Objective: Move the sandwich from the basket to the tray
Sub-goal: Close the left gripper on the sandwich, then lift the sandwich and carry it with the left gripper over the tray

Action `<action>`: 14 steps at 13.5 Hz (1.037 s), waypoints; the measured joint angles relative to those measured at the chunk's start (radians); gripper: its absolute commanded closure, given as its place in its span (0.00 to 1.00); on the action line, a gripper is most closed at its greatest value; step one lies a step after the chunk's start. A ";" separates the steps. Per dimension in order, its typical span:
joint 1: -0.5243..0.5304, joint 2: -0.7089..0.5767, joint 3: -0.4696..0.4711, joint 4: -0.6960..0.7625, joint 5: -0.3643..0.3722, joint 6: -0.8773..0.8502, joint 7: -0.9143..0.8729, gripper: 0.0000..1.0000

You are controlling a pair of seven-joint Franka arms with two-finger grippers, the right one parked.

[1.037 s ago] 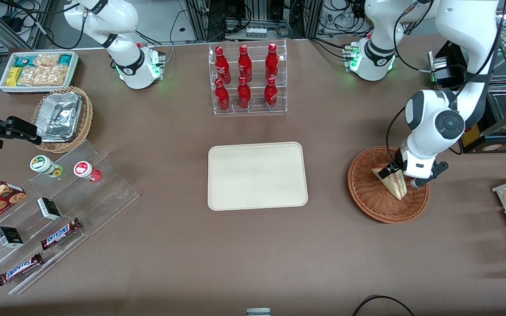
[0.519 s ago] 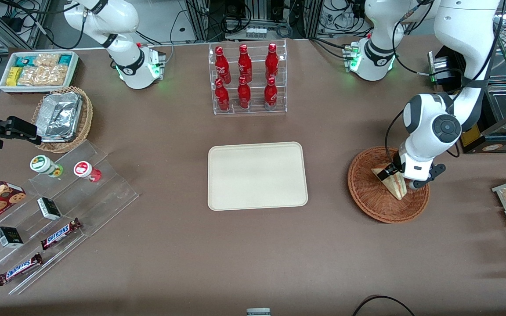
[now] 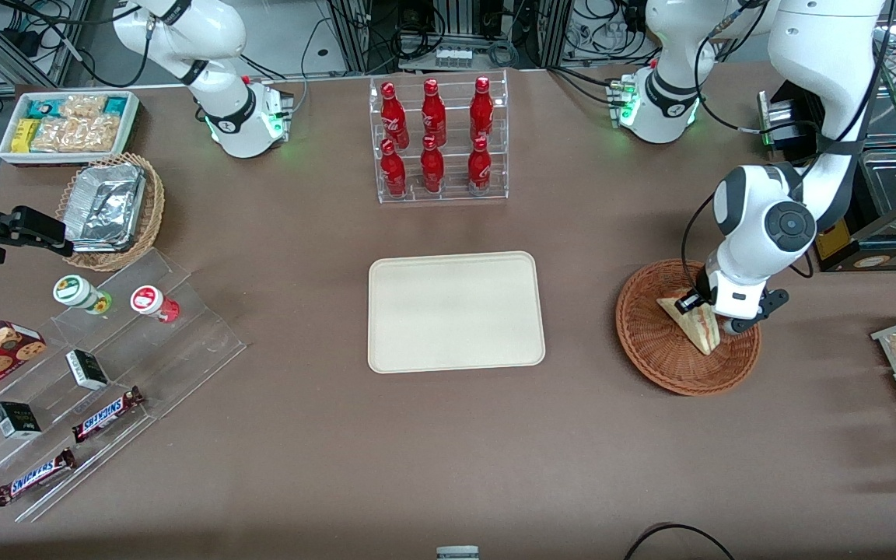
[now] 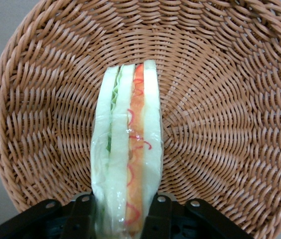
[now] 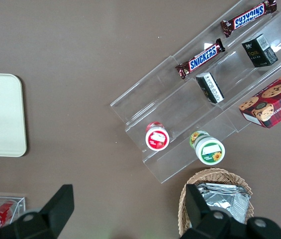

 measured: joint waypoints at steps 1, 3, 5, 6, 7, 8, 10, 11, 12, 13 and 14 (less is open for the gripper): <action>0.000 -0.007 0.000 0.006 0.002 -0.024 0.001 1.00; -0.002 -0.028 -0.001 0.048 0.004 -0.121 0.001 1.00; -0.008 -0.046 -0.007 0.114 0.018 -0.233 0.005 1.00; -0.019 -0.052 -0.009 0.153 0.034 -0.290 0.007 1.00; -0.038 -0.054 -0.011 0.191 0.044 -0.344 0.007 1.00; -0.062 -0.055 -0.013 0.225 0.048 -0.386 0.007 1.00; -0.120 -0.055 -0.017 0.267 0.048 -0.427 0.005 1.00; -0.149 -0.055 -0.019 0.274 0.048 -0.429 0.003 1.00; -0.177 -0.054 -0.020 0.280 0.048 -0.432 0.000 1.00; -0.206 -0.054 -0.021 0.289 0.048 -0.441 -0.005 1.00; -0.236 -0.052 -0.022 0.302 0.048 -0.449 -0.017 1.00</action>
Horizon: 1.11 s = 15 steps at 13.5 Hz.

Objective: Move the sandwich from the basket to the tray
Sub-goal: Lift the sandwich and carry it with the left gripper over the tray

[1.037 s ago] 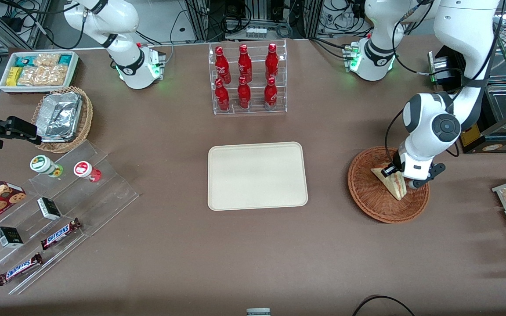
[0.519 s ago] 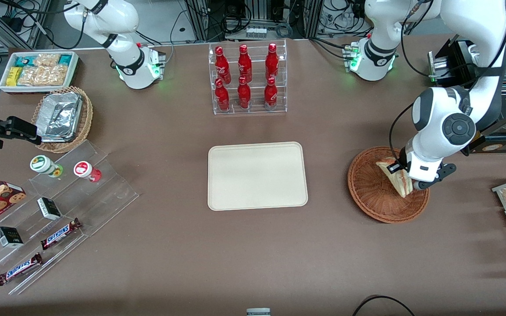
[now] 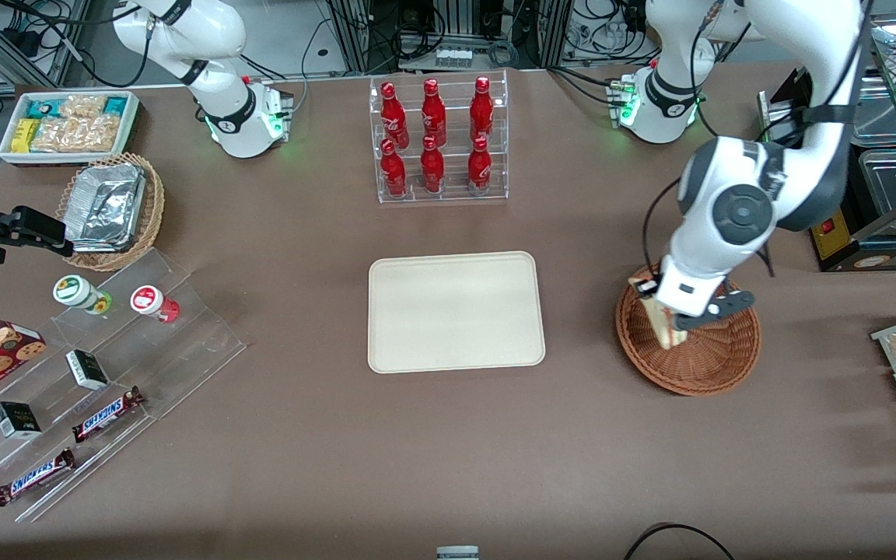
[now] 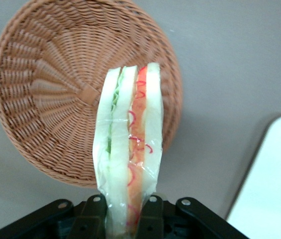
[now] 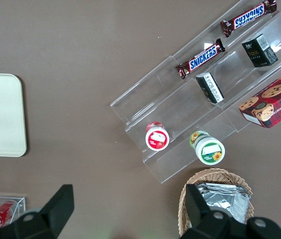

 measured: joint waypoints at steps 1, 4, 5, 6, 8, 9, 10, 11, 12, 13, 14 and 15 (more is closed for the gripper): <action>-0.034 0.004 -0.001 0.015 0.000 -0.007 -0.014 1.00; -0.120 0.029 -0.002 0.055 0.000 -0.012 -0.020 1.00; -0.147 0.048 -0.002 0.075 0.000 -0.012 -0.020 1.00; -0.171 0.069 -0.003 0.099 0.000 -0.012 -0.020 1.00; -0.217 0.120 -0.004 0.152 0.000 -0.012 -0.020 1.00; -0.239 0.149 -0.005 0.186 -0.001 -0.012 -0.020 1.00; -0.260 0.181 -0.006 0.224 -0.001 -0.016 -0.020 1.00; -0.279 0.216 -0.007 0.267 -0.001 -0.029 -0.020 1.00; -0.295 0.251 -0.009 0.311 -0.001 -0.047 -0.020 1.00; -0.306 0.287 -0.016 0.357 -0.001 -0.068 -0.020 1.00; -0.312 0.322 -0.028 0.403 -0.001 -0.087 -0.020 1.00; -0.316 0.357 -0.045 0.448 -0.001 -0.101 -0.020 1.00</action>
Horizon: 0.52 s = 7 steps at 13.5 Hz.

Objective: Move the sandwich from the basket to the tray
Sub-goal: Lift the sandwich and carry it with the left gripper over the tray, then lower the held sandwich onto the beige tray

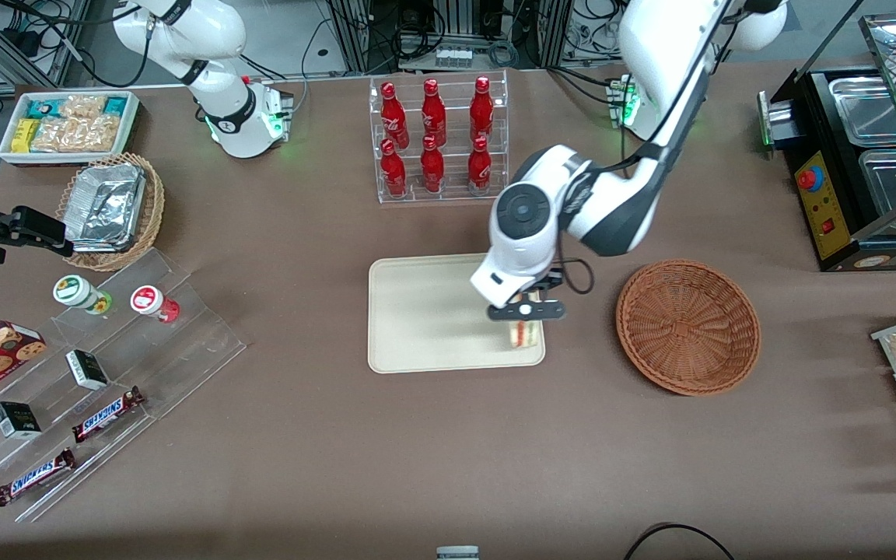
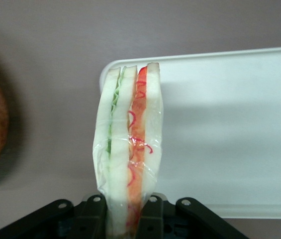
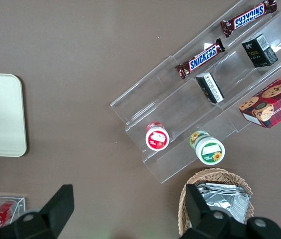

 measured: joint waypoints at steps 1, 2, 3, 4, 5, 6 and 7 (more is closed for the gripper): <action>-0.001 0.032 -0.018 0.039 0.000 -0.008 0.000 1.00; -0.002 0.063 -0.036 0.074 0.000 -0.011 -0.003 1.00; -0.004 0.093 -0.049 0.103 0.000 -0.011 -0.007 1.00; -0.009 0.122 -0.057 0.132 0.000 -0.011 -0.015 1.00; -0.017 0.149 -0.059 0.159 0.000 -0.011 -0.030 1.00; -0.026 0.175 -0.059 0.184 0.000 -0.011 -0.045 1.00; -0.036 0.198 -0.060 0.208 0.000 -0.011 -0.060 1.00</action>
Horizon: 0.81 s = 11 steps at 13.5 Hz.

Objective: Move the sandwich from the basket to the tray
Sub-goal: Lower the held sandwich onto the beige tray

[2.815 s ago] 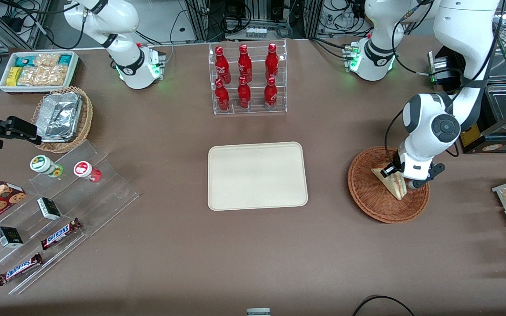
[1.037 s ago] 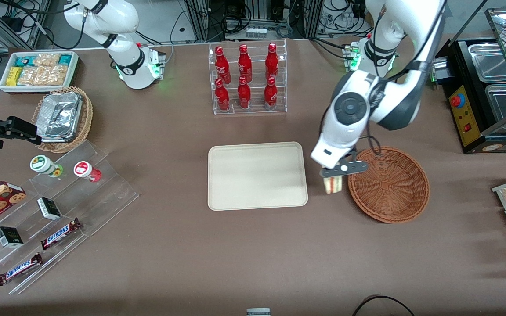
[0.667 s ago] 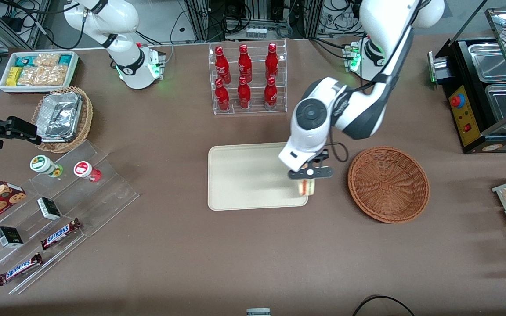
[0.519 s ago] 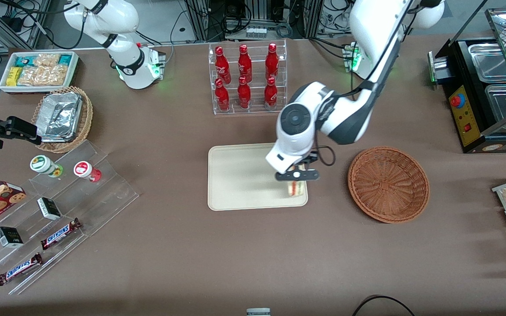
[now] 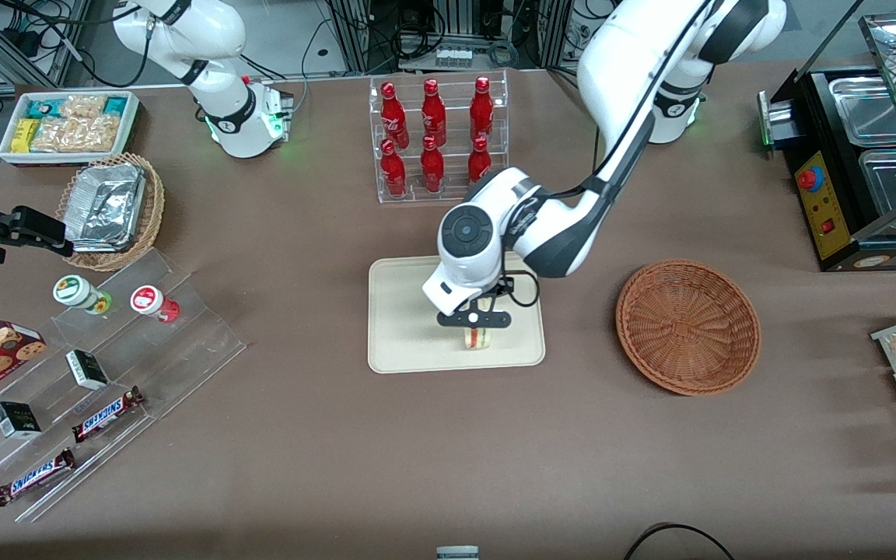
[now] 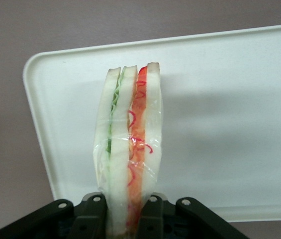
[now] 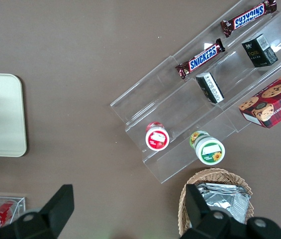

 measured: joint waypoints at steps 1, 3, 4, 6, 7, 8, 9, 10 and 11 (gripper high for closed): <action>-0.009 0.022 0.000 0.024 0.000 0.000 -0.021 1.00; -0.023 0.064 -0.001 0.068 0.000 0.000 -0.066 1.00; -0.031 0.083 -0.001 0.087 0.000 0.000 -0.078 1.00; -0.038 0.111 -0.001 0.112 0.000 0.001 -0.087 1.00; -0.041 0.120 -0.001 0.118 0.000 0.001 -0.087 1.00; -0.043 0.127 -0.001 0.123 0.000 0.001 -0.087 1.00; -0.045 0.133 -0.001 0.126 0.000 0.003 -0.087 1.00; -0.047 0.137 -0.002 0.127 0.000 0.004 -0.087 1.00; -0.052 0.140 -0.002 0.127 0.000 0.004 -0.087 1.00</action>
